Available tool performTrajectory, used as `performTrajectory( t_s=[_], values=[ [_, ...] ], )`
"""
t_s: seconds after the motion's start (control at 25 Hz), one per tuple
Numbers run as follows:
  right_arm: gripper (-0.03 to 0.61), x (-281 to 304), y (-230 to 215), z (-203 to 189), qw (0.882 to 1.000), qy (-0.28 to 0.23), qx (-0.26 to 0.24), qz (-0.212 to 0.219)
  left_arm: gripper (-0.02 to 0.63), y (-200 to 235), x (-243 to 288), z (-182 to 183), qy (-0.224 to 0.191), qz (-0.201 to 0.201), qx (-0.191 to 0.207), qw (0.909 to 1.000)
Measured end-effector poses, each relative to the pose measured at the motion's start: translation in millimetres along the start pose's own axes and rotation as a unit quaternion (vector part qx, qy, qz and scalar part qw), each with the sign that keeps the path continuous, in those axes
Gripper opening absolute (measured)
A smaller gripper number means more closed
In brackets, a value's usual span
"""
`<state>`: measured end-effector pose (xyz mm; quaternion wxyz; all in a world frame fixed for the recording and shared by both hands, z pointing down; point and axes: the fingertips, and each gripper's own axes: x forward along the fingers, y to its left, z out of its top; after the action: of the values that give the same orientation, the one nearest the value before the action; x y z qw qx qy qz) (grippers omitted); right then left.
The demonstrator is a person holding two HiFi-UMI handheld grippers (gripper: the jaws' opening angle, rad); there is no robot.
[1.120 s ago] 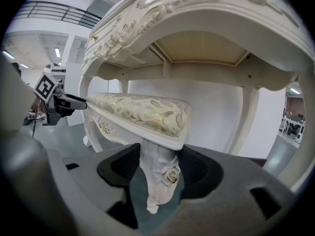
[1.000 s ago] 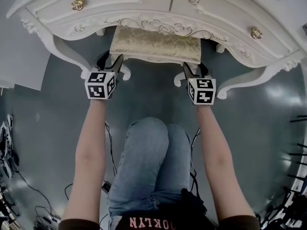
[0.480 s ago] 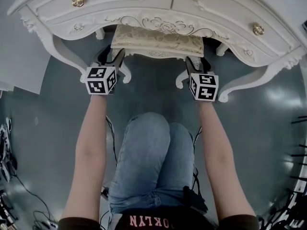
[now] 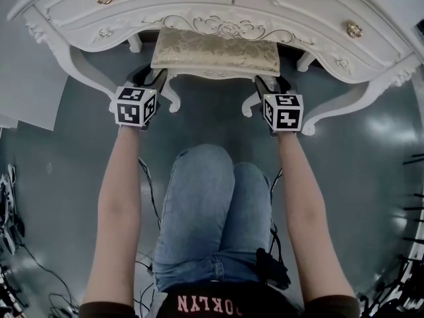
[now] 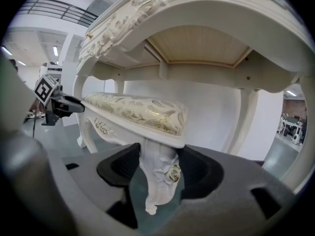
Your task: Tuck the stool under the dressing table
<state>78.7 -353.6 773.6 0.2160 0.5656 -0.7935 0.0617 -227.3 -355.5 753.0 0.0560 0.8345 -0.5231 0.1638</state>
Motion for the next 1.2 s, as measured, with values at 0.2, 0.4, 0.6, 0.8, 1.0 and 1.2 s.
performTrajectory(
  t_s=[0.2,0.4,0.6,0.8,1.0,1.2],
  values=[
    [0.241,2.8,-1.5,-4.7,1.000,0.007,-0.003,0.000,0.155,-2.1,3.6,-8.6,0.008,0.015,-0.003,0.9998],
    [0.239,8.9,-0.6,-2.2,1.000,0.004,-0.004,-0.010,0.155,5.4,10.6,-7.3,0.024,0.032,-0.007,0.9992],
    [0.240,17.9,0.5,2.2,1.000,0.006,-0.001,-0.026,0.146,14.2,19.5,-4.1,0.038,0.047,-0.012,0.9981],
    [0.238,20.5,-1.1,3.0,0.999,0.006,0.000,-0.039,0.146,15.4,22.1,-3.5,0.048,0.052,-0.017,0.9974],
    [0.259,16.4,-5.6,3.0,0.998,0.006,0.019,-0.059,0.161,12.4,19.0,-4.4,0.055,0.062,-0.013,0.9965],
    [0.290,4.9,-10.0,13.3,0.998,-0.018,0.021,-0.065,0.229,9.4,10.8,0.7,0.036,0.069,-0.017,0.9969]
  ],
)
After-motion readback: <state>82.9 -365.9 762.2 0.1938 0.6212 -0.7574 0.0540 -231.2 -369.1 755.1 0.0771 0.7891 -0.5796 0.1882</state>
